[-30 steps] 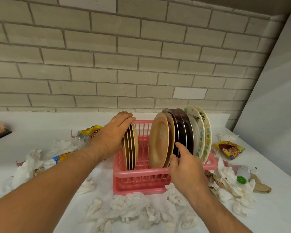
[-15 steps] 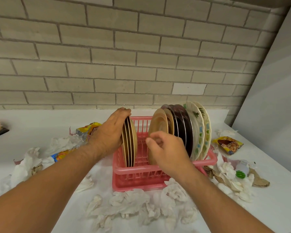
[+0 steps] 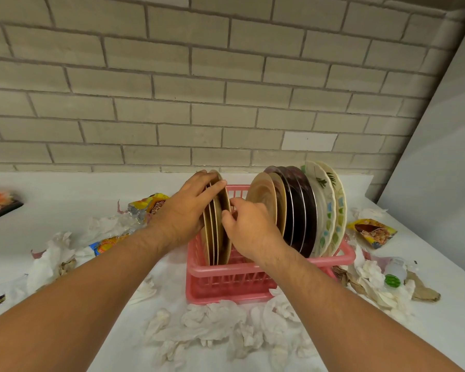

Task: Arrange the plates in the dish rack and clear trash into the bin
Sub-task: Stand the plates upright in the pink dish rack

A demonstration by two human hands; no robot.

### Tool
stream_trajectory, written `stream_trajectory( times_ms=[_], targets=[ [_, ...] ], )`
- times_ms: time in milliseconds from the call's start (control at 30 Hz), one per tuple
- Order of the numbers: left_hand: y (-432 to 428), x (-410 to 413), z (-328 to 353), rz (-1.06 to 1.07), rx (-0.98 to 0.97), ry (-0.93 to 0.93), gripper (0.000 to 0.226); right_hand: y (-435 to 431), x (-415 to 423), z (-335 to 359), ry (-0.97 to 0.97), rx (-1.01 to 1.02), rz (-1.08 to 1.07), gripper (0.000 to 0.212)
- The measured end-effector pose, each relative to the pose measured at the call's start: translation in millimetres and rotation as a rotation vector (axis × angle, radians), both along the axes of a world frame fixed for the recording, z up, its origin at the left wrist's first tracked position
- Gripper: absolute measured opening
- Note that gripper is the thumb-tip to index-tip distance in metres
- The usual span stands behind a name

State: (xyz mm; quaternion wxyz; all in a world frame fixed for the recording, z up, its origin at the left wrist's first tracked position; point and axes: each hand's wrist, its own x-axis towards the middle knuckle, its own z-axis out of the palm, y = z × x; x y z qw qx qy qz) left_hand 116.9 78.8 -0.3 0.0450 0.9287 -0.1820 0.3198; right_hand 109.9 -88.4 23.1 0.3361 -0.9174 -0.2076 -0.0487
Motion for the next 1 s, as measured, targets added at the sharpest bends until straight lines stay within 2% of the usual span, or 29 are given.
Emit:
stream_trajectory(
  times_ms=[200, 433, 600, 733, 867, 1000],
  targets=[
    [1, -2, 1, -0.043, -0.232, 0.067, 0.069, 1, 10, 23, 0.02, -0.177, -0.056, 0.014],
    [8, 0, 2, -0.019, -0.248, 0.105, 0.059, -10, 17, 54, -0.059, -0.336, -0.104, 0.015],
    [18, 2, 0, -0.117, -0.266, 0.106, 0.054, -9, 13, 85, -0.162, -0.407, -0.158, 0.013],
    [16, 3, 6, -0.166, -0.466, 0.182, 0.053, -9, 17, 110, -0.21, -0.465, -0.24, 0.009],
    [12, 1, 18, -0.194, -0.707, 0.294, 0.044, -8, 17, 100, -0.199, -0.52, -0.262, 0.012],
    [9, -1, 17, -0.14, -0.678, 0.281, 0.039, -5, 17, 77, -0.191, -0.668, -0.257, 0.007]
  ],
)
